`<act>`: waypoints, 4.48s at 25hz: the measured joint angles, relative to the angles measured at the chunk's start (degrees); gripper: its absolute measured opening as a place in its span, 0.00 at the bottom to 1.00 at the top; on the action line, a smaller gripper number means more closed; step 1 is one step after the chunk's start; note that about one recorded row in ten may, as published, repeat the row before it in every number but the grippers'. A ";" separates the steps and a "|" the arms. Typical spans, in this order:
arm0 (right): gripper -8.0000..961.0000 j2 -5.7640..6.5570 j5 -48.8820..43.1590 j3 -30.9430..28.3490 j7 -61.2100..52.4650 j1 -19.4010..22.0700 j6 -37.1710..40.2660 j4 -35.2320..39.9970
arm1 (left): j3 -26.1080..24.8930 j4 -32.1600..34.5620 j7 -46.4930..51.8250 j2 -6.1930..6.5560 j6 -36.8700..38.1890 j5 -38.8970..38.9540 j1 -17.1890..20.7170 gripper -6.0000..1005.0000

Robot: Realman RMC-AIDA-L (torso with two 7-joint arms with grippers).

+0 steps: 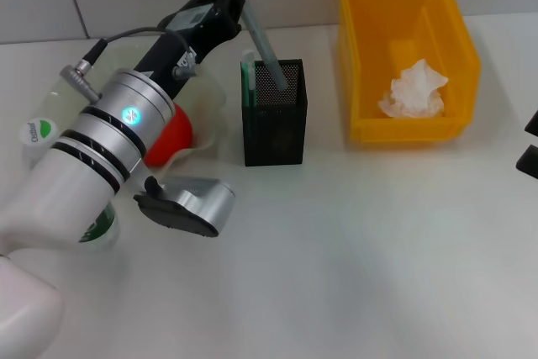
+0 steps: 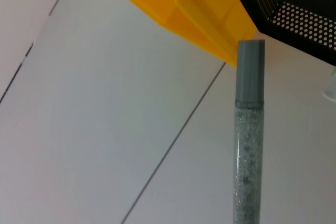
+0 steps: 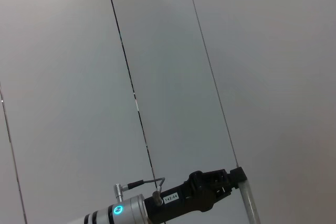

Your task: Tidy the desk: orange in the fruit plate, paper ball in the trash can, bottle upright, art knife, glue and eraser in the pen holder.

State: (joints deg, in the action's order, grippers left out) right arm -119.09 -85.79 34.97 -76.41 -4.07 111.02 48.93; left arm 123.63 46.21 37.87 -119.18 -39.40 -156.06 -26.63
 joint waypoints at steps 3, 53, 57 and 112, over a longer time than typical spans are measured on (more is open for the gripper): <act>0.61 0.00 0.00 0.00 -0.03 0.02 0.25 0.02 | 0.34 0.00 -0.71 0.00 -0.26 -0.03 0.00 0.17; 0.61 -0.09 0.45 -0.43 -1.38 -0.37 0.51 0.73 | -2.58 -0.53 -0.97 -0.01 4.89 0.35 -1.47 0.17; 0.61 -0.09 0.46 -0.51 -1.38 -0.32 0.59 0.73 | -2.51 -0.36 0.53 0.00 4.84 0.16 -1.46 0.20; 0.61 0.21 -2.37 -8.24 9.22 -2.82 0.84 -2.86 | -2.08 35.16 122.95 0.91 25.42 4.41 9.72 0.26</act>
State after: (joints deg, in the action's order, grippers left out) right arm -118.88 -88.16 26.73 -67.19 -6.88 111.86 46.07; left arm 121.56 81.37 160.82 -118.26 -13.98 -151.66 -16.92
